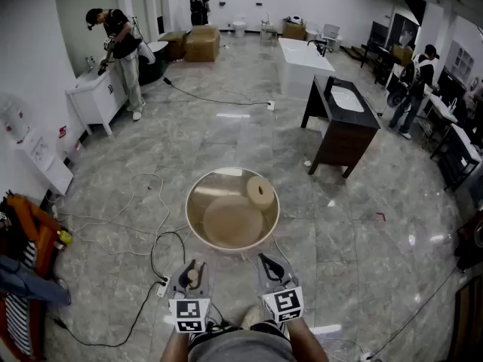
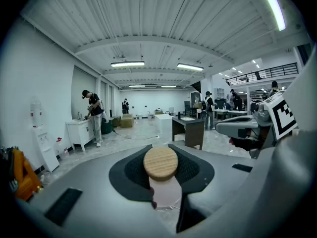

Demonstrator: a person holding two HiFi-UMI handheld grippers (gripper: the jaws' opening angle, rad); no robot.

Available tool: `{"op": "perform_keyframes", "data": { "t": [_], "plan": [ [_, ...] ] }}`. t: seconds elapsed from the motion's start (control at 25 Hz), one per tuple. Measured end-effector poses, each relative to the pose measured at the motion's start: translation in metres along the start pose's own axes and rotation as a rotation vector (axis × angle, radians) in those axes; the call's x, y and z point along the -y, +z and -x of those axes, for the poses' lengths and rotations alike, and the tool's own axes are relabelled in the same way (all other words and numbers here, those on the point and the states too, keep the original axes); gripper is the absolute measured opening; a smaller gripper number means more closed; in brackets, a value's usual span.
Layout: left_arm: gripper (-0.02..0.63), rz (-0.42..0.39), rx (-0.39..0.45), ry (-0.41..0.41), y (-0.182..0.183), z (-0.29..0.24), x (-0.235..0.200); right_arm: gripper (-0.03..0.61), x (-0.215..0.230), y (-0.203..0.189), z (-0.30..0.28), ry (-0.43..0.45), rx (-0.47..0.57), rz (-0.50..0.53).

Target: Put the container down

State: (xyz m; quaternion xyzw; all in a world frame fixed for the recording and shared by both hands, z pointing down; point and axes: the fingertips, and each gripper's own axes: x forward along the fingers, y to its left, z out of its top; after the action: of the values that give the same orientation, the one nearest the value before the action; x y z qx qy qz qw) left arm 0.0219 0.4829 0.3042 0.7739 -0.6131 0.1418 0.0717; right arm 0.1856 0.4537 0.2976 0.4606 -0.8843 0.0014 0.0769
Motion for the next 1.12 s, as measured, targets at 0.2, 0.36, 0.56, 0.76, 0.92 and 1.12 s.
{"op": "perform_keyframes", "data": {
  "t": [0.2,0.36,0.56,0.76,0.92,1.12],
  "plan": [
    [0.115,-0.003,-0.006,0.007,-0.005,-0.004,0.002,-0.002,0.003,-0.003,-0.001,0.002,0.001,-0.005],
    [0.115,0.000,-0.012,0.016,-0.008,-0.008,0.003,-0.002,0.008,-0.005,-0.001,0.004,0.008,-0.015],
    [0.115,0.001,-0.015,0.023,-0.002,-0.015,0.009,0.000,0.020,-0.002,-0.001,0.006,0.017,-0.022],
    [0.115,-0.004,-0.016,0.036,0.002,-0.027,0.018,0.000,0.034,-0.009,-0.006,0.022,0.017,-0.023],
    [0.115,-0.006,-0.022,0.053,0.002,-0.032,0.030,0.000,0.047,-0.014,-0.003,0.042,0.024,-0.024],
    [0.115,0.010,-0.021,0.067,0.003,-0.043,0.046,0.000,0.068,-0.016,0.001,0.039,0.032,-0.043]
  ]
}}
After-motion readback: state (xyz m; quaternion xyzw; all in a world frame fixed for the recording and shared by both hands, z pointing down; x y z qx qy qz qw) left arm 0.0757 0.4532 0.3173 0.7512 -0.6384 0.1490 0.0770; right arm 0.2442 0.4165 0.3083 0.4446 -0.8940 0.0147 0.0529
